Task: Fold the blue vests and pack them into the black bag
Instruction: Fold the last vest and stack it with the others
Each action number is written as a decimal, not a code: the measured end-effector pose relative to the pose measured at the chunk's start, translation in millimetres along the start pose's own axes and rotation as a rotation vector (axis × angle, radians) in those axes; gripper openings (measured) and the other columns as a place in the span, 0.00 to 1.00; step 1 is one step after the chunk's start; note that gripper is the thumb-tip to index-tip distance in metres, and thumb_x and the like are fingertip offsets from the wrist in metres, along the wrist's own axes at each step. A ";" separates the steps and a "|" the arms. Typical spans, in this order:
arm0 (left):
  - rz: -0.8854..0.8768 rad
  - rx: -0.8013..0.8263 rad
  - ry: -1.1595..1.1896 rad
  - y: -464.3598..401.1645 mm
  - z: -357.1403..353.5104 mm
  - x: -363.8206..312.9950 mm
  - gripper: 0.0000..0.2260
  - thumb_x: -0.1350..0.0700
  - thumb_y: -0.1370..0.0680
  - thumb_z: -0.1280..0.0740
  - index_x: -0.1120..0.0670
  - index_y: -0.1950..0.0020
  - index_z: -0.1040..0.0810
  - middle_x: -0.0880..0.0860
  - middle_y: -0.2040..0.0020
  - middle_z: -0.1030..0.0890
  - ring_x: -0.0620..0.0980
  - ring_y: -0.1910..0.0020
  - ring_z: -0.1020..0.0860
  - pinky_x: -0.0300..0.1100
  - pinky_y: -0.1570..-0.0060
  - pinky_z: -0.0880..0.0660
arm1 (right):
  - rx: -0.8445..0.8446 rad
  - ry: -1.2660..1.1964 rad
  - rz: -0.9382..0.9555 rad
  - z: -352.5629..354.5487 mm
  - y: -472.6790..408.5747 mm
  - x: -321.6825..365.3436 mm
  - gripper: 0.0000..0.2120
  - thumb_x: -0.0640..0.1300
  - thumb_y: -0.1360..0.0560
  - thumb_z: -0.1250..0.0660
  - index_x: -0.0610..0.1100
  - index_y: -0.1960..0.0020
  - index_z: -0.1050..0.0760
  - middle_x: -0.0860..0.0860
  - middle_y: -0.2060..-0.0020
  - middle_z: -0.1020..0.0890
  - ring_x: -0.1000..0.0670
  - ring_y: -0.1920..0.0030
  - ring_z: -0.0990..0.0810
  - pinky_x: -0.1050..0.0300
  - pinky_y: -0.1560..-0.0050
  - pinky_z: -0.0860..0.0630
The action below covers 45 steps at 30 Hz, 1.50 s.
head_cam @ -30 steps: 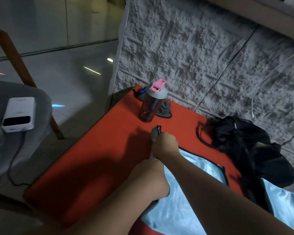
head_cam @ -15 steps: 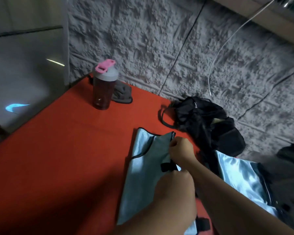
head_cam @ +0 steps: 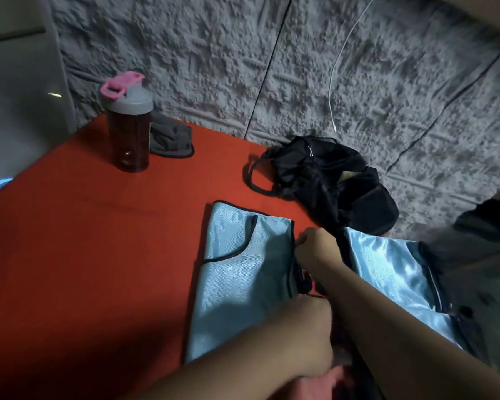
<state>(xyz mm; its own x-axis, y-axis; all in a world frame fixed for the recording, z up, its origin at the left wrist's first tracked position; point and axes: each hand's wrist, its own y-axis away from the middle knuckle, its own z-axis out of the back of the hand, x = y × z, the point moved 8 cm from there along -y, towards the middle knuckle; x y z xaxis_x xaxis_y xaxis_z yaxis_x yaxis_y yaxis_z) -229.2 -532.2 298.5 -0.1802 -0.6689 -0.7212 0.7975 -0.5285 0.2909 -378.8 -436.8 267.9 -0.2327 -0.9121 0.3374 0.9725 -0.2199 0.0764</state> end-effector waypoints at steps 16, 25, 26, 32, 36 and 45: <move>0.268 -0.120 -0.523 6.7 30.2 138.3 0.37 0.36 0.18 0.44 0.45 0.18 0.61 0.54 0.17 0.61 0.54 0.19 0.61 0.57 0.22 0.57 | 0.123 0.311 0.301 -74.2 114.4 4.7 0.43 0.73 0.24 0.68 0.48 0.17 0.59 0.51 0.17 0.57 0.51 0.19 0.64 0.49 0.20 0.63; 0.281 -0.118 -0.658 5.5 25.9 147.8 0.39 0.26 0.25 0.63 0.44 0.19 0.67 0.53 0.18 0.65 0.52 0.19 0.64 0.60 0.23 0.61 | 0.115 0.224 0.218 -69.5 112.6 -14.7 0.37 0.68 0.18 0.59 0.48 0.17 0.59 0.51 0.18 0.60 0.49 0.19 0.66 0.51 0.20 0.62; 0.273 -0.126 -0.671 5.3 25.1 148.3 0.42 0.26 0.30 0.70 0.44 0.20 0.68 0.53 0.18 0.65 0.52 0.19 0.64 0.60 0.23 0.61 | 0.111 0.227 0.219 -69.7 112.5 -13.5 0.37 0.67 0.18 0.59 0.47 0.17 0.59 0.50 0.18 0.60 0.48 0.19 0.66 0.50 0.20 0.62; 0.297 -0.171 -0.689 13.9 40.9 159.8 0.38 0.27 0.25 0.64 0.44 0.18 0.64 0.53 0.17 0.59 0.51 0.18 0.59 0.57 0.22 0.59 | 0.103 0.257 0.272 -89.7 106.2 8.6 0.39 0.66 0.19 0.64 0.43 0.17 0.58 0.45 0.17 0.57 0.47 0.19 0.65 0.46 0.19 0.58; 0.303 -0.196 -0.689 29.4 54.2 174.7 0.34 0.30 0.20 0.60 0.43 0.18 0.63 0.51 0.17 0.59 0.49 0.18 0.59 0.57 0.22 0.59 | 0.131 0.226 0.274 -88.8 118.7 31.9 0.36 0.65 0.17 0.60 0.45 0.17 0.59 0.48 0.18 0.60 0.46 0.19 0.66 0.47 0.20 0.63; 0.220 -0.249 -0.632 37.3 45.1 178.7 0.31 0.31 0.31 0.71 0.26 0.27 0.69 0.52 0.18 0.64 0.50 0.20 0.68 0.66 0.25 0.64 | 0.133 0.262 0.143 -79.2 124.0 7.6 0.42 0.70 0.21 0.61 0.44 0.18 0.63 0.42 0.18 0.58 0.45 0.19 0.64 0.42 0.20 0.64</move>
<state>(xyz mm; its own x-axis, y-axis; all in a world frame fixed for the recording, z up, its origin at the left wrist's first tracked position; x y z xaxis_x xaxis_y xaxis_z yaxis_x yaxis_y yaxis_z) -257.6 -695.1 208.9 -0.2395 -0.9611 -0.1376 0.9478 -0.2621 0.1814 -260.3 -498.4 205.7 -0.0700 -0.9923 0.1018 0.9835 -0.0516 0.1734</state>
